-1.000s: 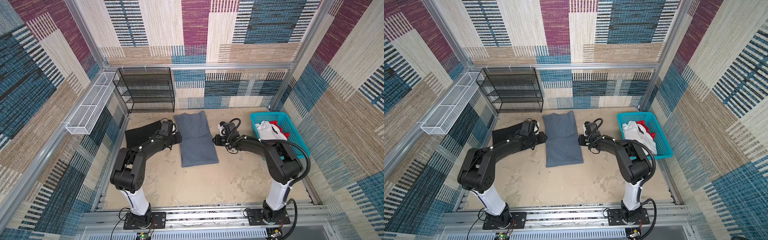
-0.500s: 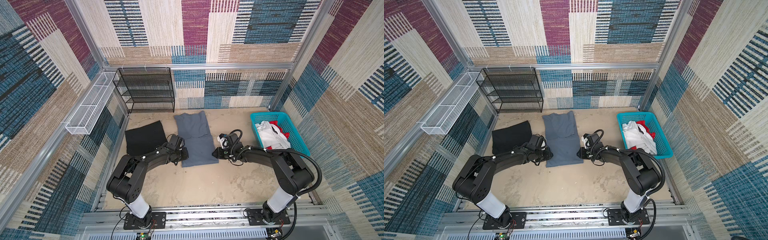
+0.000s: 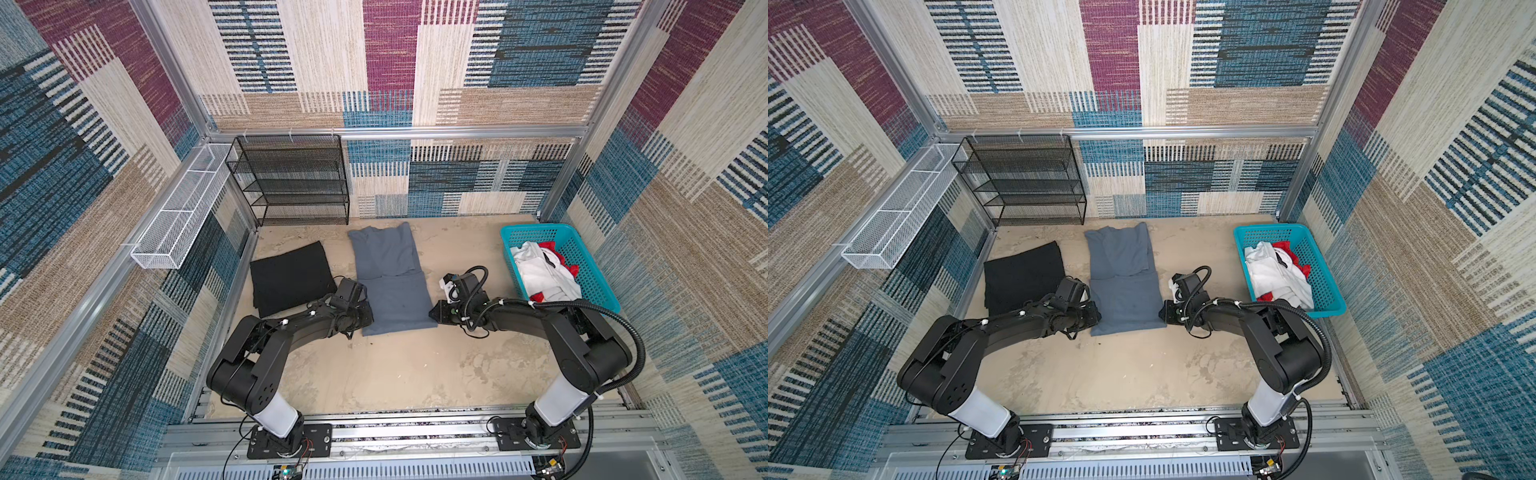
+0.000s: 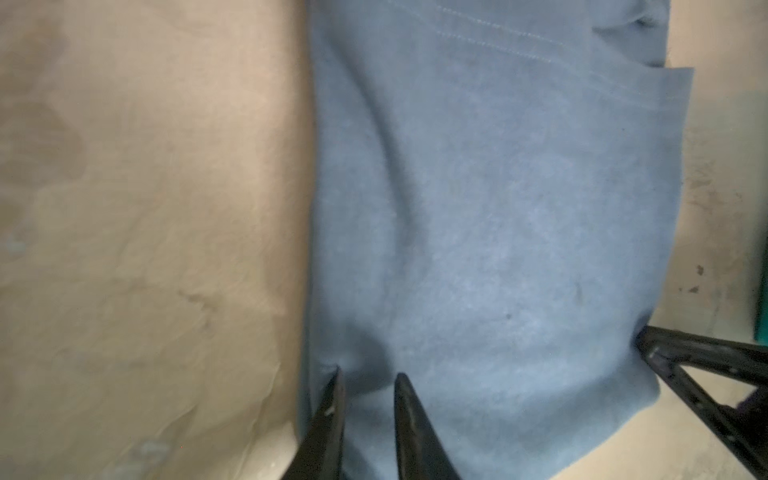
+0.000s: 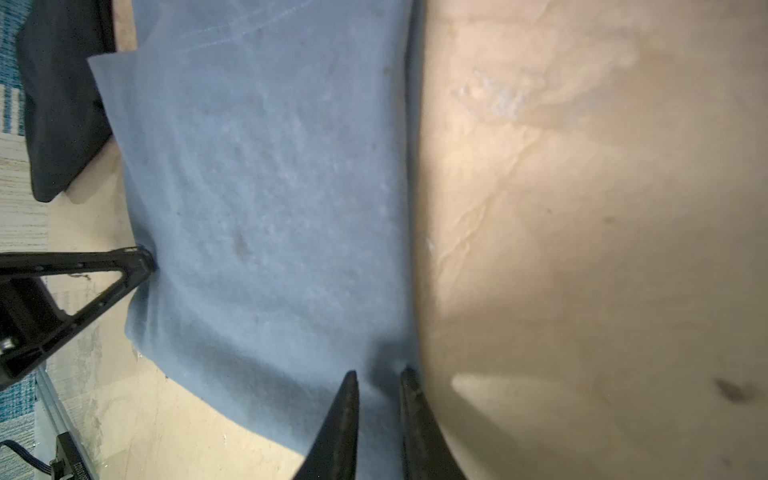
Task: Fold and stack the t-shirts
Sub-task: 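Move both grippers down to the grey-blue shirt's edge nearest the robot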
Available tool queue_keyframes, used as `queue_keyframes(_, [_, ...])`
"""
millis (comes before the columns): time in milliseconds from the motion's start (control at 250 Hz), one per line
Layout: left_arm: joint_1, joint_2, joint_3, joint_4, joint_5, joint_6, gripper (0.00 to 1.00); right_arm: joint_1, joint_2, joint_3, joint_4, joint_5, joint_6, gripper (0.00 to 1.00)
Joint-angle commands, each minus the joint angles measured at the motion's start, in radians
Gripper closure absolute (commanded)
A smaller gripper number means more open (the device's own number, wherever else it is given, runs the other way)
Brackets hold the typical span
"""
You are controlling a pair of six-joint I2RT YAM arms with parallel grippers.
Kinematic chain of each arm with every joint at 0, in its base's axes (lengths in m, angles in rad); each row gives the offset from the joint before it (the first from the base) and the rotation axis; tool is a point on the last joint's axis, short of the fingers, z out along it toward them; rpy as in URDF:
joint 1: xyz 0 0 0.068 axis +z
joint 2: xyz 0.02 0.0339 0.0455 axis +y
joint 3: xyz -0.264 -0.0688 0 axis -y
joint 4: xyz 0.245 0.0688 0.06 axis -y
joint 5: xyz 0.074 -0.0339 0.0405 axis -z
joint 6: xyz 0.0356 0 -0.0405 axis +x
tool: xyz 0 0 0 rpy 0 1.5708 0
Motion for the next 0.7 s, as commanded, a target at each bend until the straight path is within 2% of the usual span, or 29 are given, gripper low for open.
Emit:
queue_keyframes(0, [0.002,-0.057,-0.020,-0.160,-0.078,0.027,0.75,0.001,-0.039,0.001,-0.113,0.084,-0.003,0.78])
queue_keyframes(140, [-0.016,-0.141,-0.020,-0.161,-0.035,0.056,0.74,0.006,-0.101,0.007,-0.110,0.049,-0.015,0.78])
queue_keyframes(328, [-0.099,-0.194,-0.006,-0.151,-0.004,0.009,0.74,0.085,-0.124,0.050,-0.054,-0.093,0.001,0.77])
queue_keyframes(448, [-0.133,-0.180,-0.019,-0.098,0.052,-0.040,0.74,0.151,-0.102,0.054,0.025,-0.182,0.064,0.77])
queue_keyframes(696, [-0.204,-0.073,0.008,0.051,0.132,-0.107,0.75,0.201,-0.018,0.036,0.096,-0.231,0.125,0.78])
